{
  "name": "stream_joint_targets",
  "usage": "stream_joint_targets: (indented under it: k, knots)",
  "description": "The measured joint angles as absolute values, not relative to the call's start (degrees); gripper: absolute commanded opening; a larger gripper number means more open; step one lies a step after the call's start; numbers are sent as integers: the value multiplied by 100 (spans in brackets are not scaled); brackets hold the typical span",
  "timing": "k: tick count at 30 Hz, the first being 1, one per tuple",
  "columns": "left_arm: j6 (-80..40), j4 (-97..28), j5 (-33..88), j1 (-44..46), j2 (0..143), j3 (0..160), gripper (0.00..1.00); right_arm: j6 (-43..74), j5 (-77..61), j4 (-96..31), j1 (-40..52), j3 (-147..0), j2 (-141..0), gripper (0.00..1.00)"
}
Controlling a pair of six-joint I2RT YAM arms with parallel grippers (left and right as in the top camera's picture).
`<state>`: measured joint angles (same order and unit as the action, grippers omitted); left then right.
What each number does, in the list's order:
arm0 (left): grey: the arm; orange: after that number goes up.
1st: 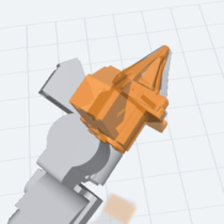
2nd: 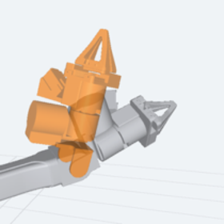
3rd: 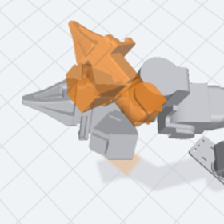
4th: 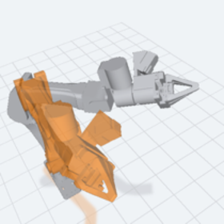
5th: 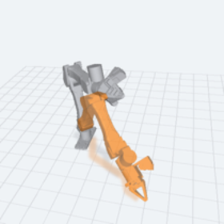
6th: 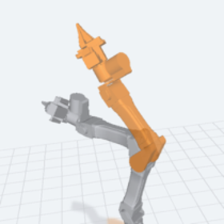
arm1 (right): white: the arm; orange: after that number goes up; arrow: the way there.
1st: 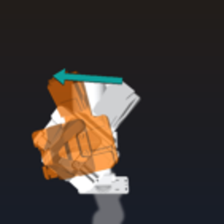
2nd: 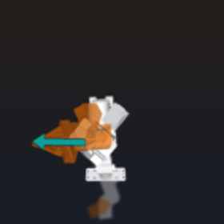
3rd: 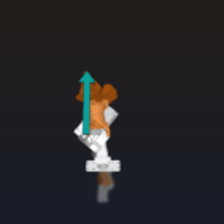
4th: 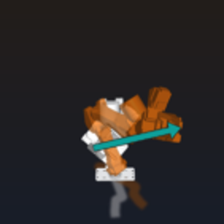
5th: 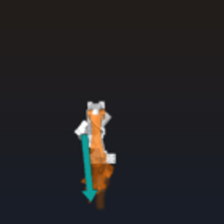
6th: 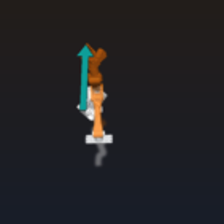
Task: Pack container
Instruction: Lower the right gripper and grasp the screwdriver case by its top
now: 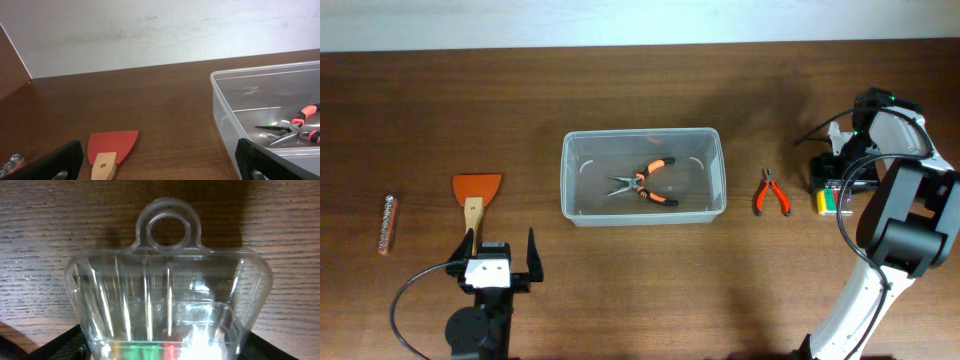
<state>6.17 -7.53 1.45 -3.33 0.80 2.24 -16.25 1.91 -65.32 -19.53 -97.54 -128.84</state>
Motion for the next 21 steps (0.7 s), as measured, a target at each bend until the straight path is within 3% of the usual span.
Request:
stream_joint_targets:
  k: [11,17,21]
  knots:
    - [617,-753,145,-333,80,224,99,-1627,187,-6582,-1951,-9754,-12884,79]
    - [617,-753,145,-333,80,224,99,-1621,178,-6687,-1951,-9762,-12886,69]
    - [617,-753,145,-333,78,224,99,-1610,148,-6775,-1951,-9843,-12892,68]
